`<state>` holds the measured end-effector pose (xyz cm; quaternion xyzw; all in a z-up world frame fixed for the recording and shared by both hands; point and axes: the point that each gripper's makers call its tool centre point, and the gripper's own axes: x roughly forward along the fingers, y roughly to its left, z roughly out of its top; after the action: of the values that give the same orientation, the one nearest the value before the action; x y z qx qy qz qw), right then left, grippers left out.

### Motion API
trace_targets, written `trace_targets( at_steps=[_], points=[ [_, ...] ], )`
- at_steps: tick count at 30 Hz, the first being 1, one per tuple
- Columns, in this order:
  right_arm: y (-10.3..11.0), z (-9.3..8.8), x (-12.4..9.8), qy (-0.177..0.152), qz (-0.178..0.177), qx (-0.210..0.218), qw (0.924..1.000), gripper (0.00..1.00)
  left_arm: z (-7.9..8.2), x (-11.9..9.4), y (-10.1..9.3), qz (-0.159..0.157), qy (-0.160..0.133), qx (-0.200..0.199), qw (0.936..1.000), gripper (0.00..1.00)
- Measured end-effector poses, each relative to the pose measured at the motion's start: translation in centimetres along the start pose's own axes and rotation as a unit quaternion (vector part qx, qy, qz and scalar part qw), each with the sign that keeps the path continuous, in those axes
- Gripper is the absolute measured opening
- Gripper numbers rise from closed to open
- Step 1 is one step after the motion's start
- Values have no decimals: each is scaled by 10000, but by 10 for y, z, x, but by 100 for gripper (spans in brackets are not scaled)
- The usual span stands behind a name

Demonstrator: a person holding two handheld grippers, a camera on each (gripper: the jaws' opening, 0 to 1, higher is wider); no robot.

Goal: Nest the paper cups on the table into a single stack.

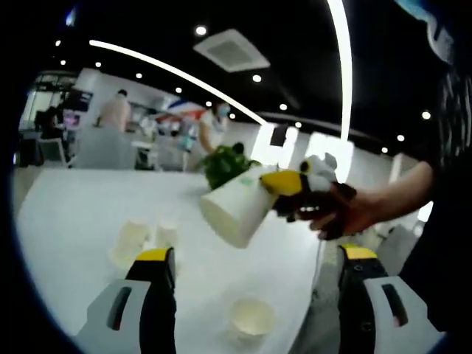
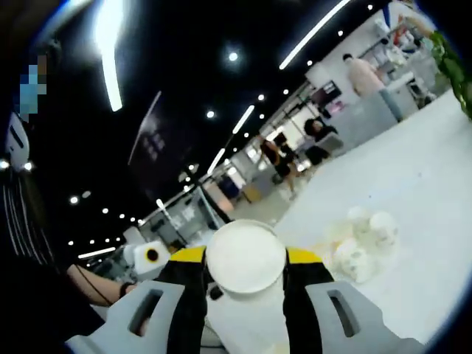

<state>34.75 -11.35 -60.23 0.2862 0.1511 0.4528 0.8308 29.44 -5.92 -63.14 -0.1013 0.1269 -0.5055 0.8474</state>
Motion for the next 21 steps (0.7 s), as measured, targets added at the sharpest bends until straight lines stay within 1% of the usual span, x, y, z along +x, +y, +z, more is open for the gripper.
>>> trace_targets(
  at_steps=[5,8,11,16,18,21],
  points=[
    [3,-1,3,-25,62,79,9999,36,2,4,-6,-105,-4,-19,9999,88],
    [4,-1,5,-51,109,135,9998,36,2,8,-5,-122,12,28,9999,88],
    [6,-2,7,-38,134,158,9998,36,6,9,-8,-171,-17,-1,9999,87],
    [7,-5,9,-30,177,207,9996,36,11,12,-10,-246,-75,-37,9997,83],
    [7,-7,9,-30,201,272,9994,36,12,14,-15,-371,-74,-152,9992,79],
    [7,-12,11,8,208,335,9992,36,13,15,-15,-378,-84,-123,9992,77]
  ],
)
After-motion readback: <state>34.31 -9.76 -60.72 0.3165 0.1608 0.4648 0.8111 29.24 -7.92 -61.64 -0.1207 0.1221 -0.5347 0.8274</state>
